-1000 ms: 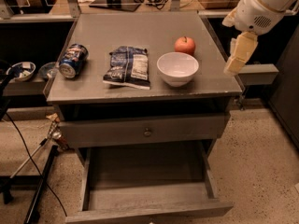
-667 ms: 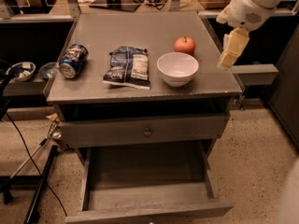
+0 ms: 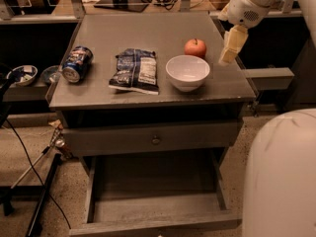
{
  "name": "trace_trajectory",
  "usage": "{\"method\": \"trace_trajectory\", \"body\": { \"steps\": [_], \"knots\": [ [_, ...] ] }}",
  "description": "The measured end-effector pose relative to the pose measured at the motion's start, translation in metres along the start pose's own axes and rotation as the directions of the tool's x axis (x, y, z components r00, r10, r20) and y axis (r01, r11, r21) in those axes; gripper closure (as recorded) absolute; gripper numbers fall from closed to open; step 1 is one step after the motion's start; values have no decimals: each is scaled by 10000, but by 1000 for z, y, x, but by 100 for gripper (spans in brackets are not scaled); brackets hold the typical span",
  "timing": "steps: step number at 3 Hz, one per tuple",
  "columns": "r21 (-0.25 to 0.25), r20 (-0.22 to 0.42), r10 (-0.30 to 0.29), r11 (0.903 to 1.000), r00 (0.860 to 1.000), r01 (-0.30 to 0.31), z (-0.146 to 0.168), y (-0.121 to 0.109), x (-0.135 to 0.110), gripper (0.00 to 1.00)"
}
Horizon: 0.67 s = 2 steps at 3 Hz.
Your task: Place apple into middle drawer
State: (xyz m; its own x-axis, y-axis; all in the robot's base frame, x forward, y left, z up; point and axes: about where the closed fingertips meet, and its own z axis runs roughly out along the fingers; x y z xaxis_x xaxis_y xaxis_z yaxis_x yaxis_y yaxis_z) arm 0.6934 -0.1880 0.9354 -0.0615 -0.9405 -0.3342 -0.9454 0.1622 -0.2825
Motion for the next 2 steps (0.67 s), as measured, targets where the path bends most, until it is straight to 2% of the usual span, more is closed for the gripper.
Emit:
{"method": "trace_trajectory", "body": {
  "steps": [1,2],
  "knots": [
    [21,105,-38,10000,9999,38,11,-14,-5,0],
    [-201,340,-197,9996,9992,204,48,-34,-23,0]
  ]
}}
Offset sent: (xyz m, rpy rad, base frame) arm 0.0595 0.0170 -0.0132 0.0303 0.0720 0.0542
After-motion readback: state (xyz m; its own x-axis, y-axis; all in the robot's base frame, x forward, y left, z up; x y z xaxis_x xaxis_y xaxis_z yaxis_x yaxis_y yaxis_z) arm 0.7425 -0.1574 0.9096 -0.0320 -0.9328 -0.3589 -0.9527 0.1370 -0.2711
